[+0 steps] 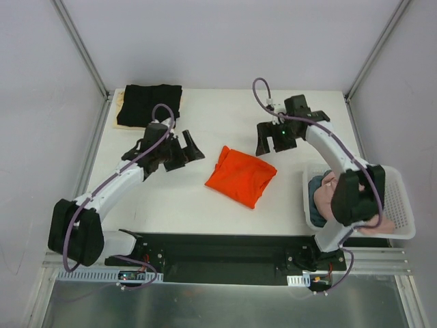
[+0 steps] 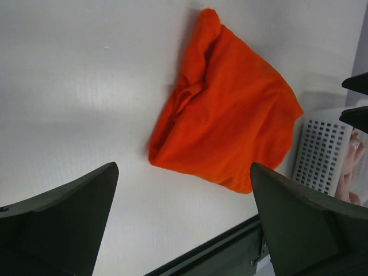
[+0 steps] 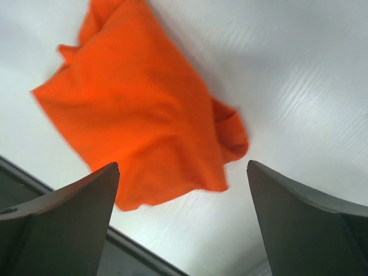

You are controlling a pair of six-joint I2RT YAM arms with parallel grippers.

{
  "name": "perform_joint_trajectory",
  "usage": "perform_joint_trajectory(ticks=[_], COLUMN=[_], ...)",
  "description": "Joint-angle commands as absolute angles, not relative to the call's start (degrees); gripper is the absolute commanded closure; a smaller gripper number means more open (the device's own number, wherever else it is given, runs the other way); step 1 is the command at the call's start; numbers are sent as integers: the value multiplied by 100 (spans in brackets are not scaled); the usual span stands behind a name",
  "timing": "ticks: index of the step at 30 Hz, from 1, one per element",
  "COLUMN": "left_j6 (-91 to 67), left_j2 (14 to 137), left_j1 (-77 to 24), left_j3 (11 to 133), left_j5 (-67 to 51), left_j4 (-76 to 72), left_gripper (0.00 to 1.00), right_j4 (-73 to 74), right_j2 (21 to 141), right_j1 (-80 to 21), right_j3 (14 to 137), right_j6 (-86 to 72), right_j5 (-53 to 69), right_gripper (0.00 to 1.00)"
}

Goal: Fold and stack the t-shirts
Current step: Fold the long partially folded tshirt into a neat square, then smooth out wrinkles on the folded tshirt

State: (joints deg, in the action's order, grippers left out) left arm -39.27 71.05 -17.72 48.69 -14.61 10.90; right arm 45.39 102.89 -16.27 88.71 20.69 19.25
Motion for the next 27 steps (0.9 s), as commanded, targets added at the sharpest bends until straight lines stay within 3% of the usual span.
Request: perform_joint_trajectory(ticks=[1,5,10,27], left_j6=[-4015,-4420,-5026,-5326], left_j2=[7830,8733,9369,9633], left_j1=[-2469,-2874,-3198,-3252], left_j3=[5308,5440,5379,4325], left_j5=[-2293,-2460,-3041,-2514], left_j4=[292,-191,-1027,-1037], left_gripper=[1,1,1,1], right_j4=[2815,1626,1643,1943], right_j2=[8405,7761,7883,9773], right_j1=[-1670,-1915,-2425,-2417], right_j3=[7377,6101,5871,5862], right_j6=[-152,-1124,-1213,-405], right_j5=[2977,4111,3867,3164], right_gripper=[3,3,3,3])
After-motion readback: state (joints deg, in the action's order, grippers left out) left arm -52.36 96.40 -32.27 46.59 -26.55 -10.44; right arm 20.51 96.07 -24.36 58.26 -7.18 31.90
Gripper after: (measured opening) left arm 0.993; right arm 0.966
